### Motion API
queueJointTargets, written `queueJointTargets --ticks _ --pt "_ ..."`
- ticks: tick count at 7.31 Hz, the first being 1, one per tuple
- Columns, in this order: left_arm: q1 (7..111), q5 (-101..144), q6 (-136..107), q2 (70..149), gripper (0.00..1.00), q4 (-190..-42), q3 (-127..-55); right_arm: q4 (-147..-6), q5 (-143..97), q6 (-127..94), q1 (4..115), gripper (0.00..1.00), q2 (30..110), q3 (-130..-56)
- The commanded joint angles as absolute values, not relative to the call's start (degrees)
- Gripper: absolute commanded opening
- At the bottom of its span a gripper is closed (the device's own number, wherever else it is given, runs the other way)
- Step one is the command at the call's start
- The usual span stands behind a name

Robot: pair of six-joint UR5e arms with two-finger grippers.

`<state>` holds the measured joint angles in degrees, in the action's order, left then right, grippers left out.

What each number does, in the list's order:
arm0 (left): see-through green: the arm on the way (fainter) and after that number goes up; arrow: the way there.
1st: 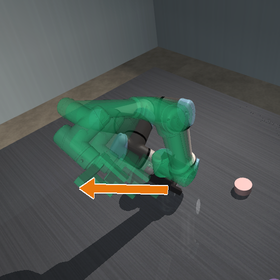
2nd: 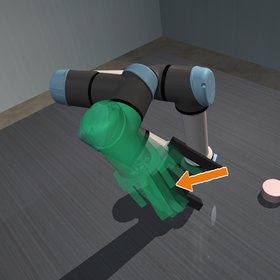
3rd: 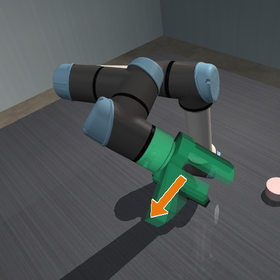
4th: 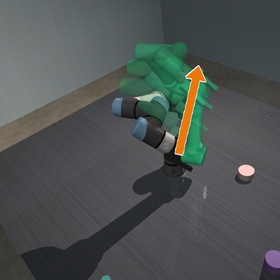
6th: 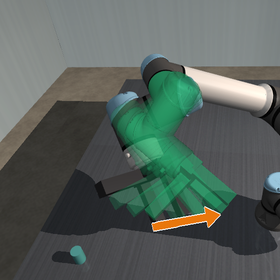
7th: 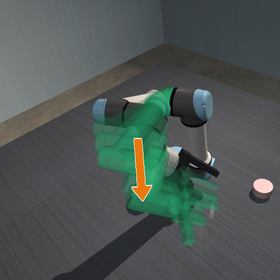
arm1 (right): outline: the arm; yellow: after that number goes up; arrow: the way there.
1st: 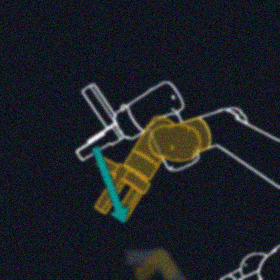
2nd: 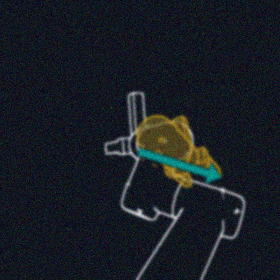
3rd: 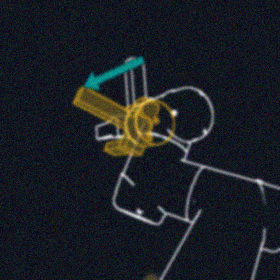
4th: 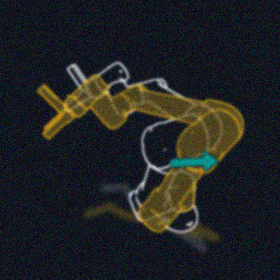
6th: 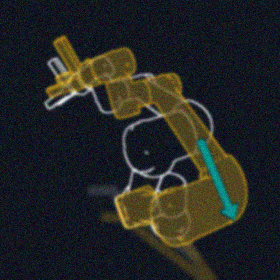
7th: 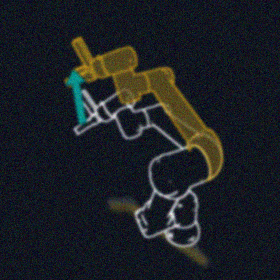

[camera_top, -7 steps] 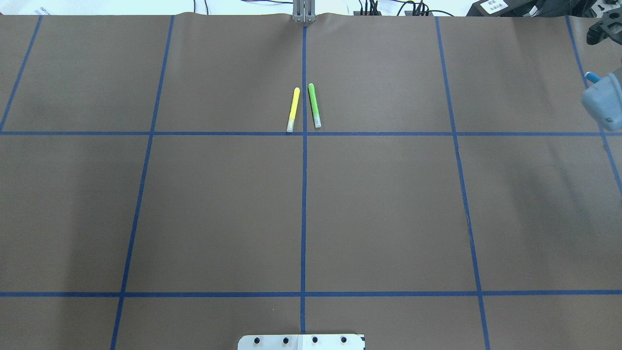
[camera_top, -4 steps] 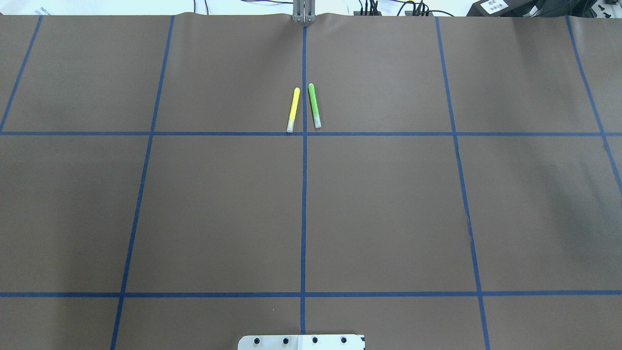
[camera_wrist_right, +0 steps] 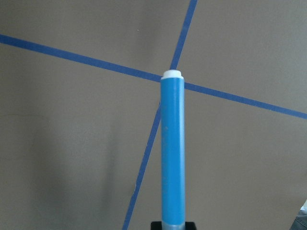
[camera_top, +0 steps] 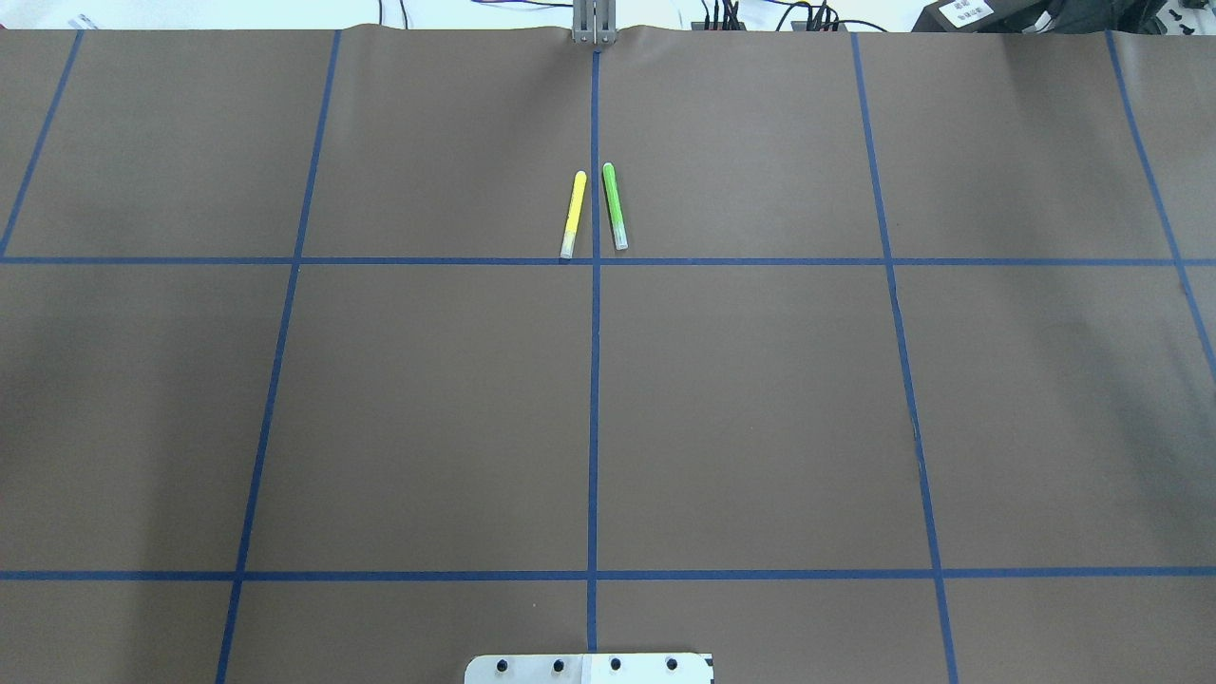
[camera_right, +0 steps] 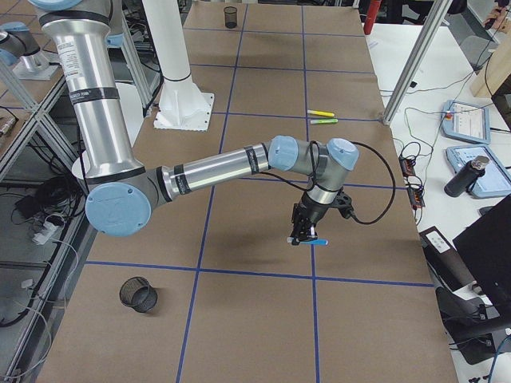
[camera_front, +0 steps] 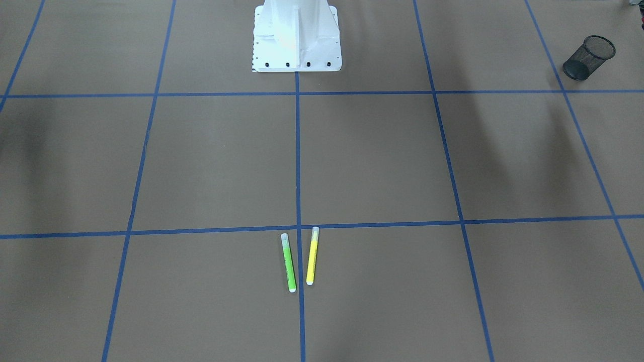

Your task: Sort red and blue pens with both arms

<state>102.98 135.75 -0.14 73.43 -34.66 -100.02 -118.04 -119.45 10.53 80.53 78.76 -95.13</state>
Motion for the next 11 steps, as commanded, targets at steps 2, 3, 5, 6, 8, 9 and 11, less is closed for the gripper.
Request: queueJointTargets --ticks 2,3,5,6,8,9,11 --pt "104.7 144.8 -0.4 70.5 0.00 -22.4 -101.1 -118.0 -121.9 10.6 82.8 0.00 83.5 -95.8" --pt "104.7 147.6 -0.7 70.2 0.00 -19.0 -100.7 -118.0 -123.5 11.1 84.1 0.00 85.1 -96.0" --pt "104.5 149.3 -0.7 70.0 0.00 -16.7 -99.6 -118.1 -123.9 11.7 85.6 0.00 86.5 -96.2" --pt "104.5 149.8 -0.4 70.0 0.00 -16.4 -98.8 -118.0 -124.0 11.8 86.0 0.00 86.9 -96.3" --pt "104.4 149.9 -0.2 69.9 0.00 -16.3 -98.1 -118.0 -124.4 12.0 86.5 0.00 87.9 -96.2" --pt "104.4 150.6 -0.1 69.9 0.00 -16.3 -97.0 -118.0 -126.3 12.7 86.5 0.00 88.4 -96.2" --pt "104.4 151.1 0.2 69.6 0.00 -16.3 -95.7 -117.9 -127.3 12.7 86.5 0.00 88.7 -96.2"
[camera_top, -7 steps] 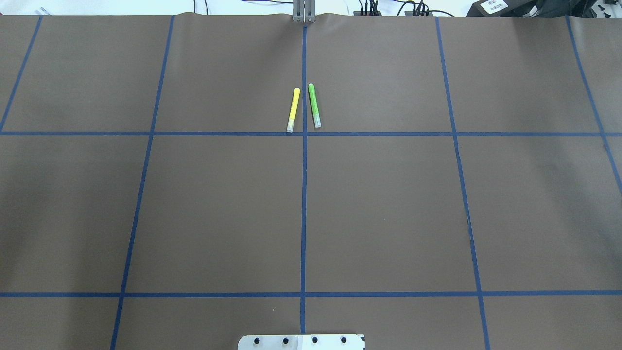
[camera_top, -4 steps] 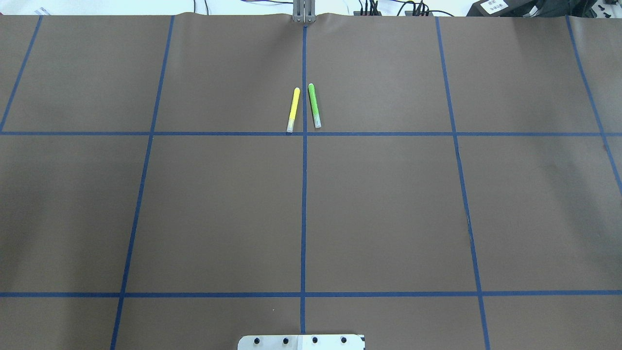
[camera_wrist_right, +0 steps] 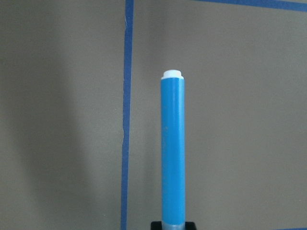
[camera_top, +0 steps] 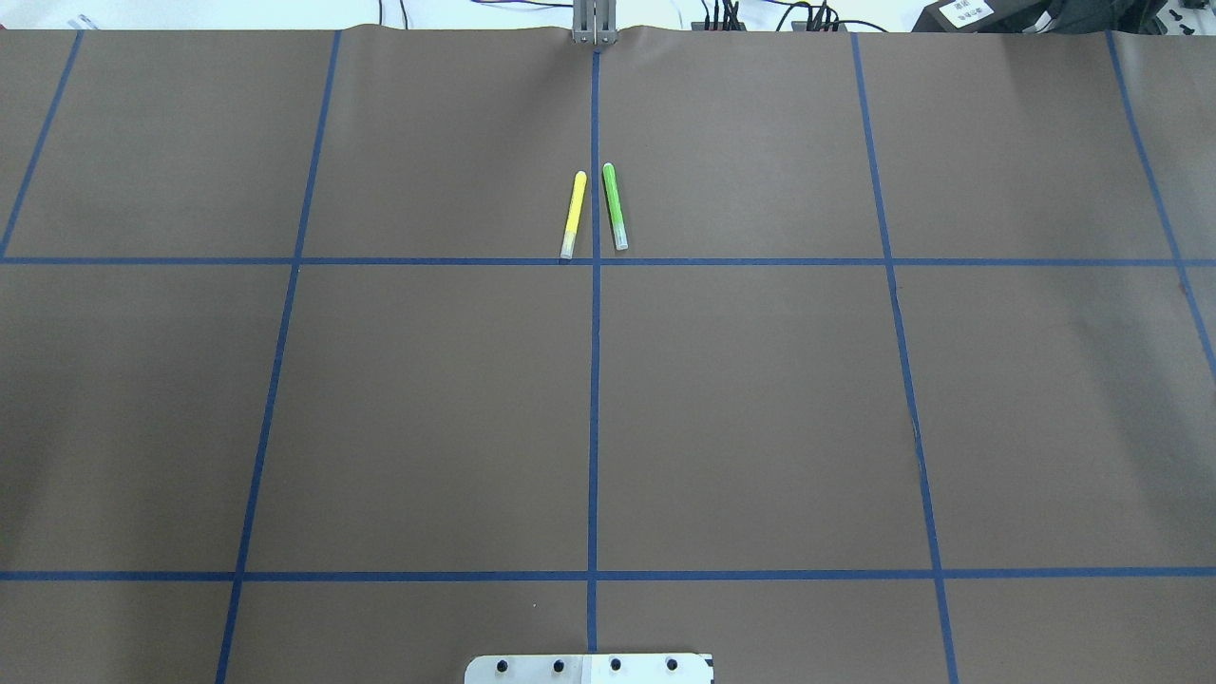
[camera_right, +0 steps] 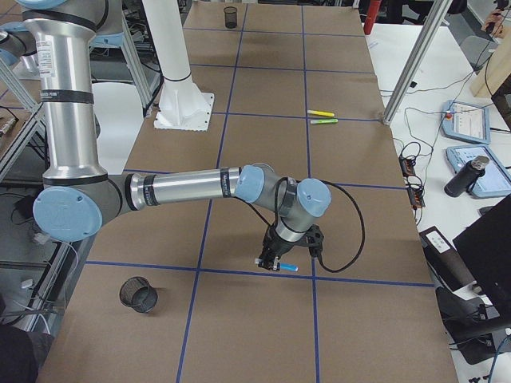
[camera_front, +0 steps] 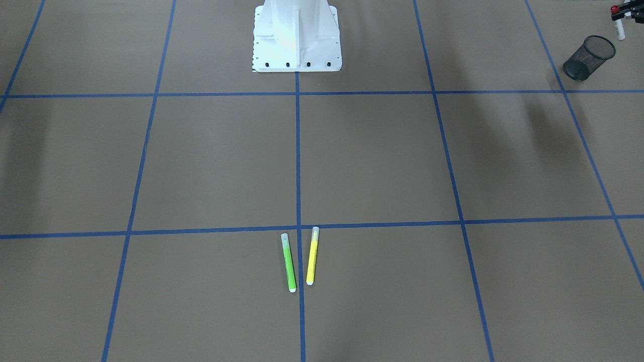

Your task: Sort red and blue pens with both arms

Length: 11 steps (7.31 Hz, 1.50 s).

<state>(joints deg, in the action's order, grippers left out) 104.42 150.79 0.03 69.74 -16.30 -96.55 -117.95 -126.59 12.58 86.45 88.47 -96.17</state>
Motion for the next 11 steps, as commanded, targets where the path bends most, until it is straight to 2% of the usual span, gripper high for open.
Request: queueJointTargets --ticks 1,11 --pt "104.4 152.3 0.1 69.6 0.00 -15.9 -94.9 -118.0 -127.3 12.7 86.5 0.00 88.7 -96.2" --pt "104.3 161.2 0.1 69.7 0.00 -9.8 -95.0 -117.3 -127.3 12.2 86.4 0.00 88.8 -95.4"
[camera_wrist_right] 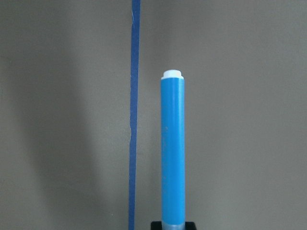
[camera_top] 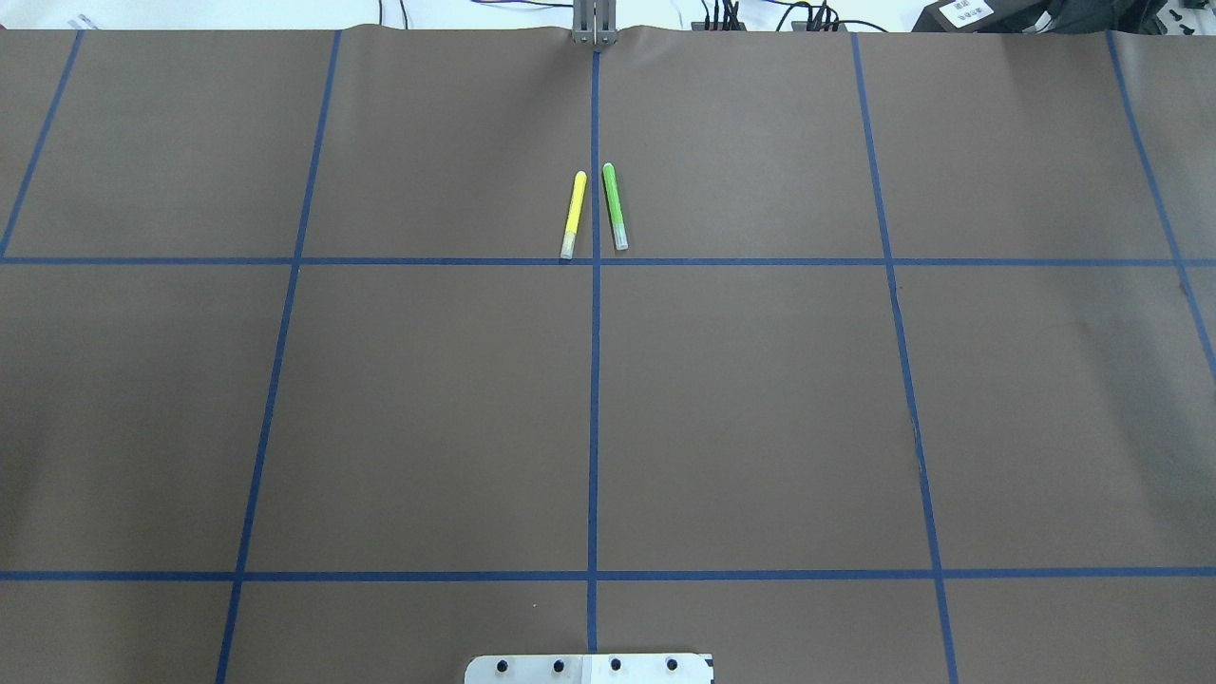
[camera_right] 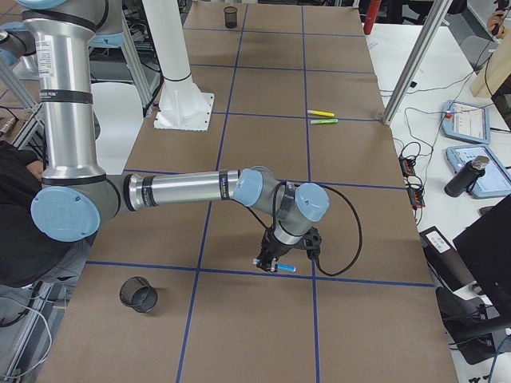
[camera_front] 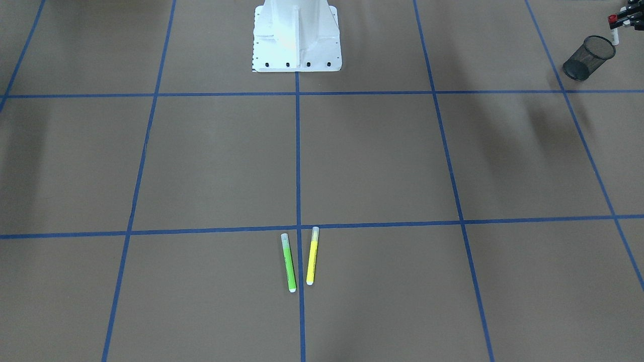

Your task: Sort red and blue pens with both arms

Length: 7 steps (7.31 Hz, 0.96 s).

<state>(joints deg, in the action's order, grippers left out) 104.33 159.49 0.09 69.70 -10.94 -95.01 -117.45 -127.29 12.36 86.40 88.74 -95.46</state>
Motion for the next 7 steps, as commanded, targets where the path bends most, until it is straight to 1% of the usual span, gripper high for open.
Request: queueJointTargets --ticks 1,5,6,7 --pt "104.4 161.6 0.1 69.7 0.00 -9.8 -94.9 -117.3 -127.2 12.1 86.4 0.00 88.9 -95.4" --pt "104.4 162.2 0.1 69.7 0.00 -7.8 -94.8 -117.3 -127.1 12.2 86.4 0.00 88.9 -95.4" --pt "104.3 162.2 0.1 69.7 0.69 -7.8 -94.8 -117.3 -127.1 12.2 86.4 0.00 88.9 -95.4" --pt "104.3 162.2 0.2 69.7 0.94 -7.8 -94.5 -117.3 -127.2 12.3 86.4 0.00 89.0 -95.4"
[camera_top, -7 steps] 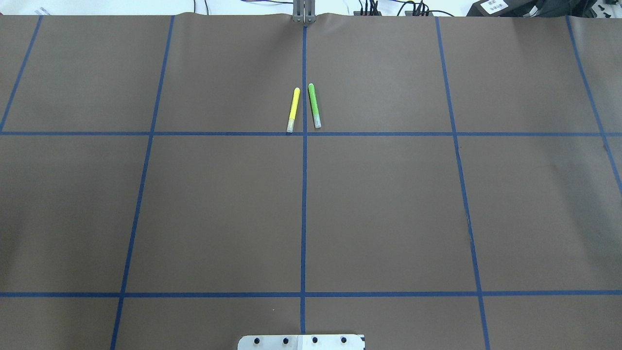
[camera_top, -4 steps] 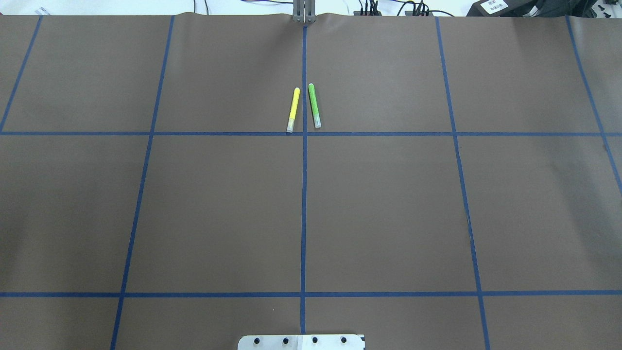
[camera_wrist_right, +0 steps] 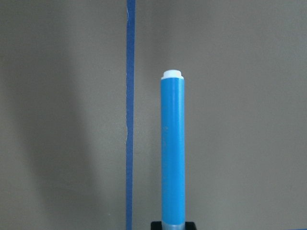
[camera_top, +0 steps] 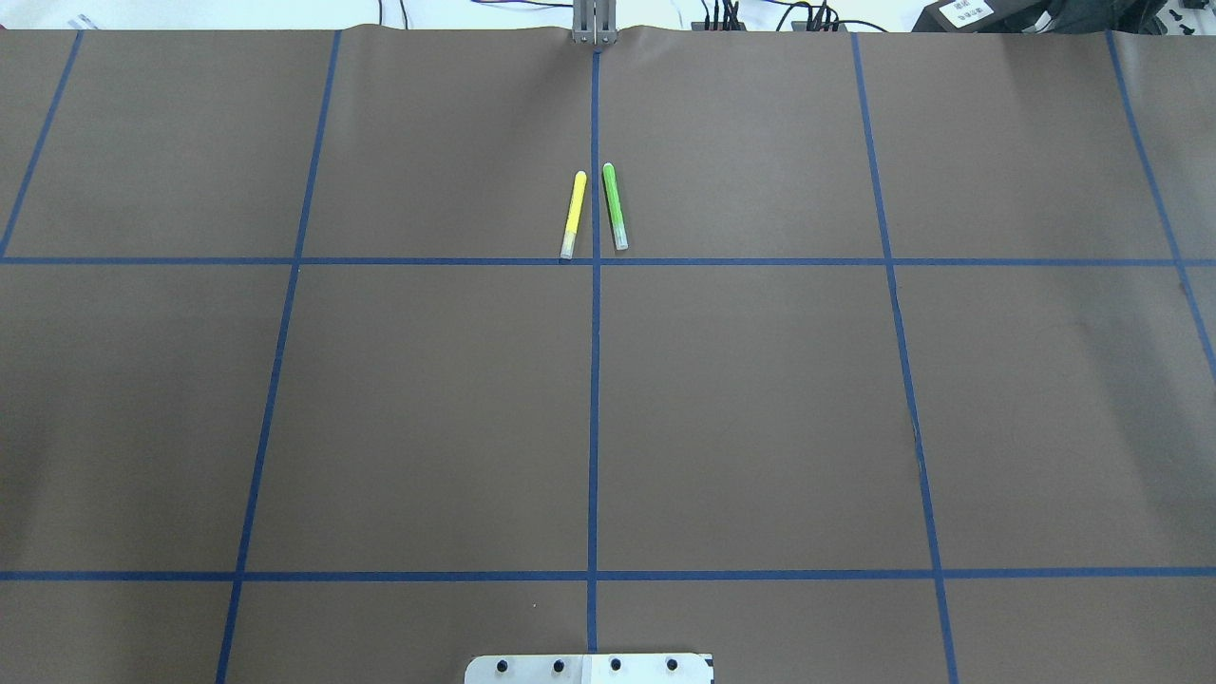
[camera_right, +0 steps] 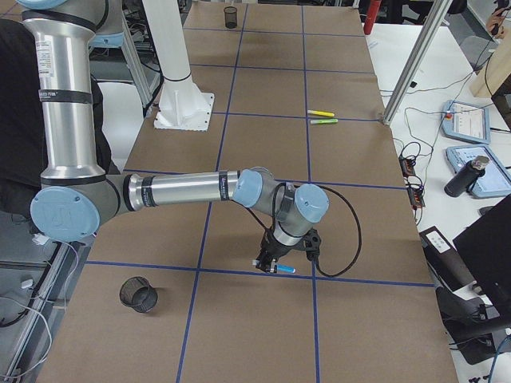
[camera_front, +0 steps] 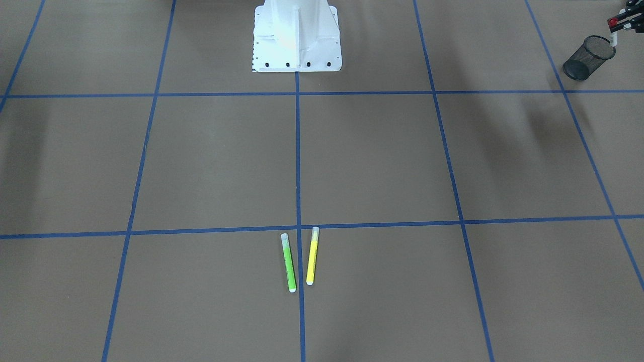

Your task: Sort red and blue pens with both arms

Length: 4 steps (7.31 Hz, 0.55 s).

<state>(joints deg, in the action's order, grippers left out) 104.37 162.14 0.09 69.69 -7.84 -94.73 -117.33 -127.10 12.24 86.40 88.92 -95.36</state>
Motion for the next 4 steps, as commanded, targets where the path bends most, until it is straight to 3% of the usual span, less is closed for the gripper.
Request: queueJointTargets --ticks 1,4 --pt "104.3 162.2 0.1 69.7 0.95 -7.8 -94.5 -117.3 -127.4 12.6 86.4 0.00 89.0 -95.4" --pt "104.3 162.2 0.3 70.2 0.98 -8.3 -94.6 -117.9 -127.4 12.7 86.5 0.00 89.6 -95.4"
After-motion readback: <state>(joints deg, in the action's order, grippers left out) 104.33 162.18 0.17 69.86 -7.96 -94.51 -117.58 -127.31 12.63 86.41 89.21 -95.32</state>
